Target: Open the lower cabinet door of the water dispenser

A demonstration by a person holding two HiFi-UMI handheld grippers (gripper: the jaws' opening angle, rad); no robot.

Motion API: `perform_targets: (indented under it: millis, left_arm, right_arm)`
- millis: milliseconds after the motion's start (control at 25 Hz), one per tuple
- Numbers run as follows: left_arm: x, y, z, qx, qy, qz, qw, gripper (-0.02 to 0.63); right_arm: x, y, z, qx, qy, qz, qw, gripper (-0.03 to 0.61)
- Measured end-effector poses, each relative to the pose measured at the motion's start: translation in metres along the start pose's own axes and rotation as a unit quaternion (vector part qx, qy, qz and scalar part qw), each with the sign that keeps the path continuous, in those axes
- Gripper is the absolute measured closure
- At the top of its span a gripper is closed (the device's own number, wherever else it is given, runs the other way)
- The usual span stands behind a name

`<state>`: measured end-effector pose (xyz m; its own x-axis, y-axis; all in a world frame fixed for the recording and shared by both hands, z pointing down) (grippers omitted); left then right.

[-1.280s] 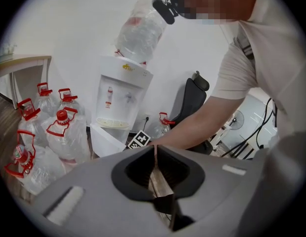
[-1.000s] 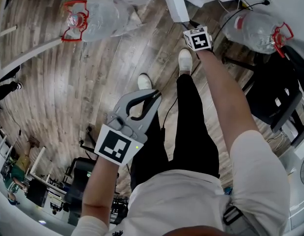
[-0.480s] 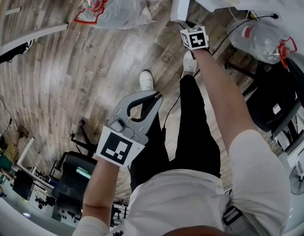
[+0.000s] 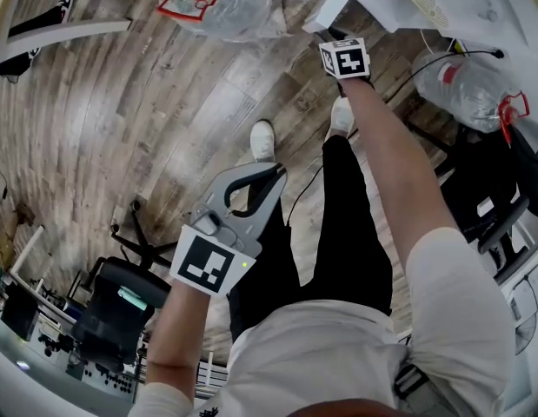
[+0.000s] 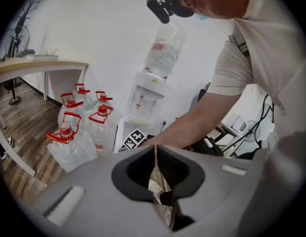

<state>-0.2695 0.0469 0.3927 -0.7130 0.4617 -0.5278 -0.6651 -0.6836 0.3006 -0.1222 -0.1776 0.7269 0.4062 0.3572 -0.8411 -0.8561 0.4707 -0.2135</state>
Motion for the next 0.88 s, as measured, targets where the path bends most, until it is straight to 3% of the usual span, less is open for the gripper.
perform_targets:
  millis: [520,880]
  left_arm:
    - [0.022,0.014,0.021,0.021,-0.01,-0.013,0.9996,0.555]
    - [0.046,0.016,0.01,0.005,-0.018,0.002,0.9998,0.555]
  right_arm:
    - [-0.023,0.027,-0.033,0.039,-0.001,0.001,0.999,0.431]
    - [0.004,0.041,-0.037,0.017,-0.003,0.016,1.0,0.431]
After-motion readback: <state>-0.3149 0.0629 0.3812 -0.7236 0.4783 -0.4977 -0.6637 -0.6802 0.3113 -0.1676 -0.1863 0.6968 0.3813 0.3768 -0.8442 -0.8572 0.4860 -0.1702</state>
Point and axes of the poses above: the fingertips, and each gripper's own axes: x backward along the fingers, y to its left, z out of its underside, the point moved 6 cm from there along x, backward along the fingers, and after that the axes turned 6 degrees about -x, right-handed, at the moved point
